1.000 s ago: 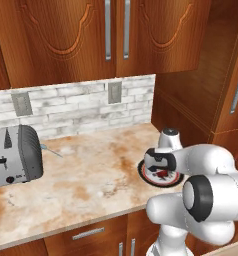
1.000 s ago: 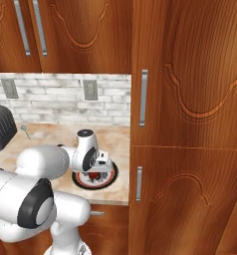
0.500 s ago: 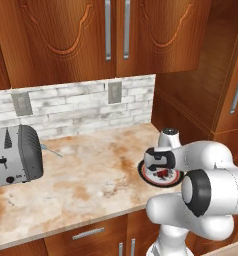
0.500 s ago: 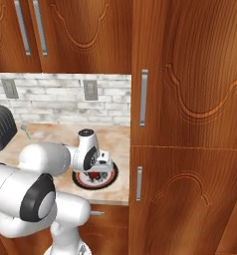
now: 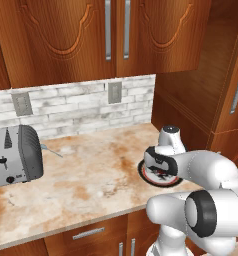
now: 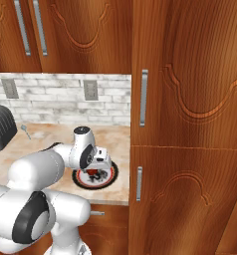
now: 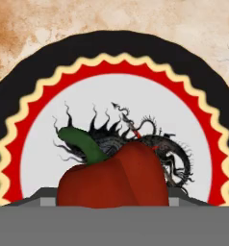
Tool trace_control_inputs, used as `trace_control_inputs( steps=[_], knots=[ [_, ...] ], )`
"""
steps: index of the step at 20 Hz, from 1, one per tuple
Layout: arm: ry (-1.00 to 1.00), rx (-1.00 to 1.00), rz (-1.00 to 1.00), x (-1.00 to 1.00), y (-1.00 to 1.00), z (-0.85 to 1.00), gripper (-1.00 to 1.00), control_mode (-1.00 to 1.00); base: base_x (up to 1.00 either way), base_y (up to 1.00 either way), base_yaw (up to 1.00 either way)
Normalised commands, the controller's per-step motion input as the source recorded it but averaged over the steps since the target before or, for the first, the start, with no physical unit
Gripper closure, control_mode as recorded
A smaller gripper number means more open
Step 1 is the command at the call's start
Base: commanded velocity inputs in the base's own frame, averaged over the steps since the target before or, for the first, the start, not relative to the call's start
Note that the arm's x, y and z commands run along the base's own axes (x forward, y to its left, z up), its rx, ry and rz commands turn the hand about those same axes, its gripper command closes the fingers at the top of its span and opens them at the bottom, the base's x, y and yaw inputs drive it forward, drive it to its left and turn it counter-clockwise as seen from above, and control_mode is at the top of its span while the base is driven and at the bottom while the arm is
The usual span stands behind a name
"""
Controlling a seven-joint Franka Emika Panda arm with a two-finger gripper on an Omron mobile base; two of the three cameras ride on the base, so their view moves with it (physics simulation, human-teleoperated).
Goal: Pick the bell pepper from the counter and place it in the microwave. Then turn on the microwave.
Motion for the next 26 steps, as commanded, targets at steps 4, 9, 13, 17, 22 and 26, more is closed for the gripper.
trace_control_inputs(
  steps=[4, 9, 13, 17, 22, 26],
  knots=[
    [-0.02, 0.03, 0.0, -0.06, 0.0, 0.39, 1.0, -1.0, 0.0, 0.0, 0.0],
    [-0.01, 0.05, 0.01, -0.13, 0.03, 0.43, 1.0, -1.0, 0.0, 0.0, 0.0],
    [0.0, 0.04, 0.02, -0.18, 0.04, 0.32, 1.0, -1.0, 0.0, 0.0, 0.0],
    [0.0, 0.02, 0.01, -0.25, 0.05, 0.32, 1.0, -1.0, 0.0, 0.0, 0.0],
    [-0.05, 0.01, 0.0, -0.33, 0.01, 0.35, 1.0, -1.0, 0.0, 0.0, 0.0],
    [-0.05, 0.02, 0.0, -0.34, 0.0, 0.32, 1.0, -1.0, 0.0, 0.0, 0.0]
  ],
)
